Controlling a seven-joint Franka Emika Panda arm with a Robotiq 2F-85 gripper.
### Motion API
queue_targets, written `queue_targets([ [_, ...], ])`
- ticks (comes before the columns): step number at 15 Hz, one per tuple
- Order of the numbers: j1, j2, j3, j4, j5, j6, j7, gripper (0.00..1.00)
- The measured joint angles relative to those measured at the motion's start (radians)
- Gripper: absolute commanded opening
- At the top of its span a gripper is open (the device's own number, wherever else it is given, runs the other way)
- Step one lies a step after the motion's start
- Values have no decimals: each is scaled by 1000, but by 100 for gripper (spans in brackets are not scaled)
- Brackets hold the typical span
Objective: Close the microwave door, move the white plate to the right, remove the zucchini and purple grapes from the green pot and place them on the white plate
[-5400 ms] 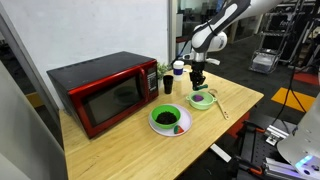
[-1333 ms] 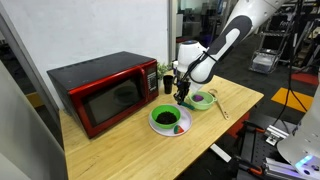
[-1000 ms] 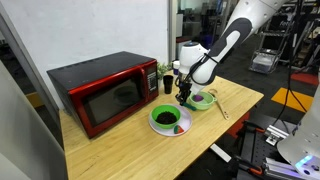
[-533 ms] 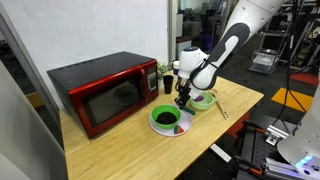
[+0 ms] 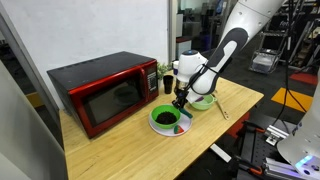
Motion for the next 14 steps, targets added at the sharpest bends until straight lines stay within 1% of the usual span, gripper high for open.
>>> queue_targets([
  [4, 21, 4, -26, 0, 0, 5, 8, 87],
  [6, 23, 4, -33, 1, 0, 5, 8, 99],
  [7, 24, 4, -37, 2, 0, 5, 8, 100],
  [14, 17, 0, -76, 29, -3, 3, -17, 100],
])
